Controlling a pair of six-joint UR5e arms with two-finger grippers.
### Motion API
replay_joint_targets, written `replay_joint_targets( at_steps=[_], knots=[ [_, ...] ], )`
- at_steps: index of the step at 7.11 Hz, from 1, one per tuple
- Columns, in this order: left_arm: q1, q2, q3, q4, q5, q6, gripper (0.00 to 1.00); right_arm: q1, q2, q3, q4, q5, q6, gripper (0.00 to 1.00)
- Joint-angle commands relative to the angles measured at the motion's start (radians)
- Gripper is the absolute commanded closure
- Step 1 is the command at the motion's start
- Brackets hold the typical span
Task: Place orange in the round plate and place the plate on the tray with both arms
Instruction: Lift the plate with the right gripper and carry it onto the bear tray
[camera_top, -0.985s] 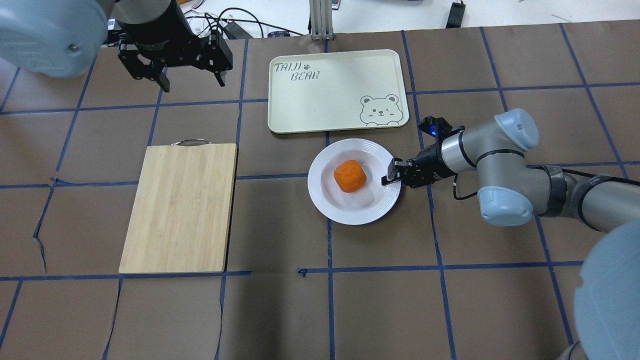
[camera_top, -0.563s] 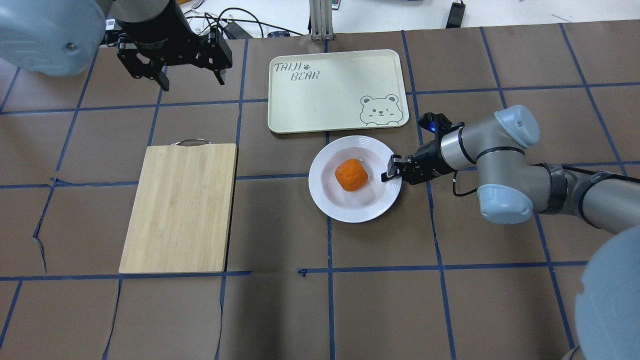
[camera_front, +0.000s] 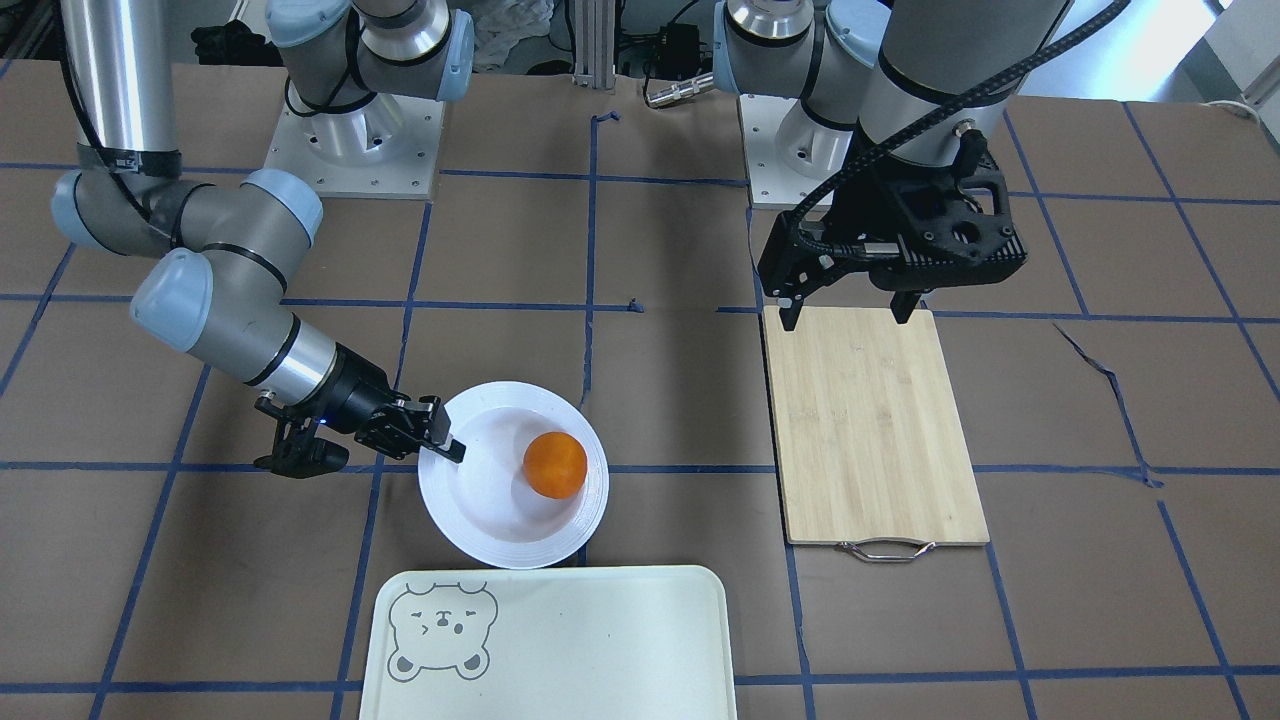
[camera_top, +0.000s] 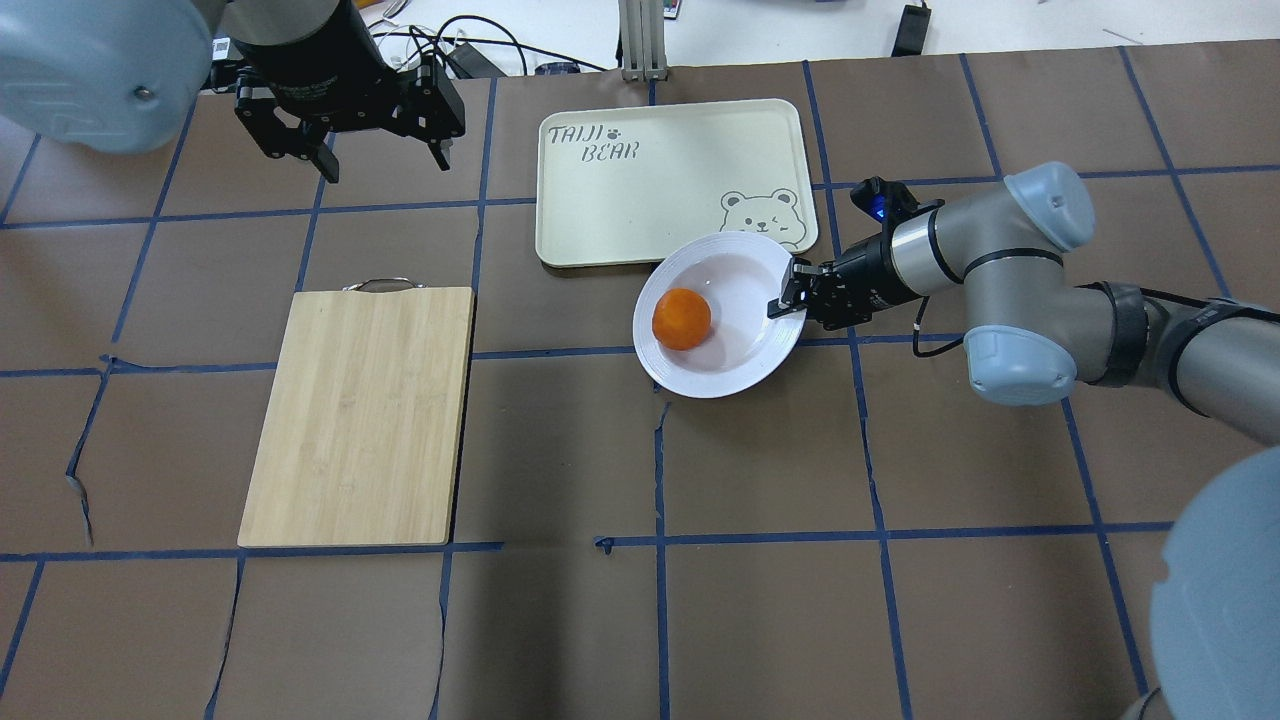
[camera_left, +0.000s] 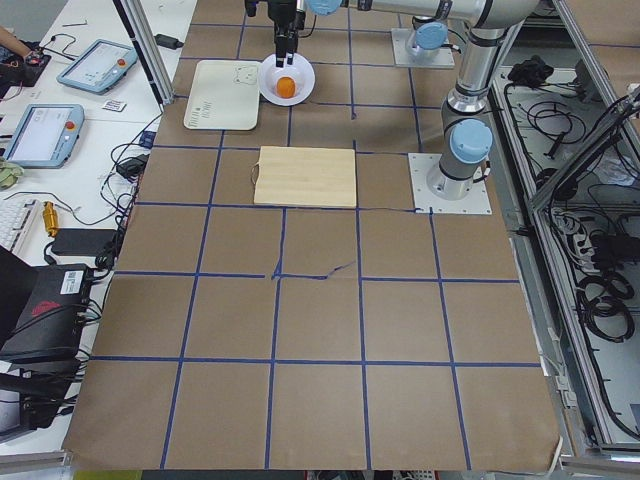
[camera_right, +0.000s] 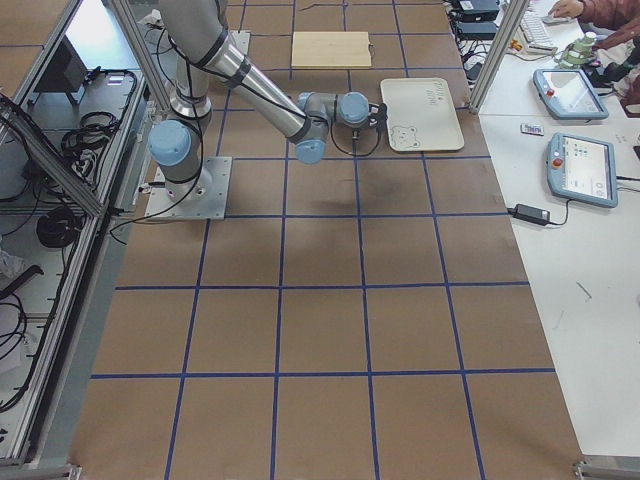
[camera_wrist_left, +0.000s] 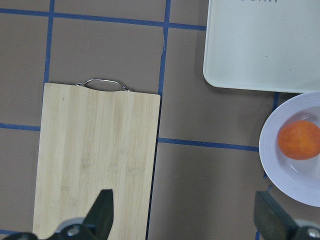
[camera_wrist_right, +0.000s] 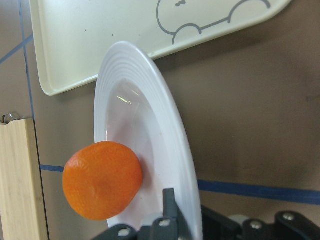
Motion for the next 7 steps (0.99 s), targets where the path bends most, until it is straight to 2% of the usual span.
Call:
replay_joint_targets(
  at_steps=[1,2,5,6,7],
  knots=[
    [0.000,0.000,0.000,0.000,0.000,-0.002,0.00,-0.005,0.007,-0.001,0.017,0.052,0.010,1.00],
    [0.000,0.000,0.000,0.000,0.000,-0.002,0.00,-0.022,0.005,-0.007,0.059,0.127,0.014,1.00],
    [0.000,0.000,0.000,-0.002,0.000,-0.002,0.00,-0.042,-0.004,-0.009,0.060,0.151,0.042,1.00],
    [0.000,0.001,0.000,-0.002,0.000,-0.001,0.00,-0.042,0.005,-0.041,0.058,0.173,0.098,1.00],
    [0.000,0.001,0.001,-0.002,0.000,-0.002,0.00,-0.042,0.019,-0.141,0.060,0.189,0.167,1.00]
  ],
)
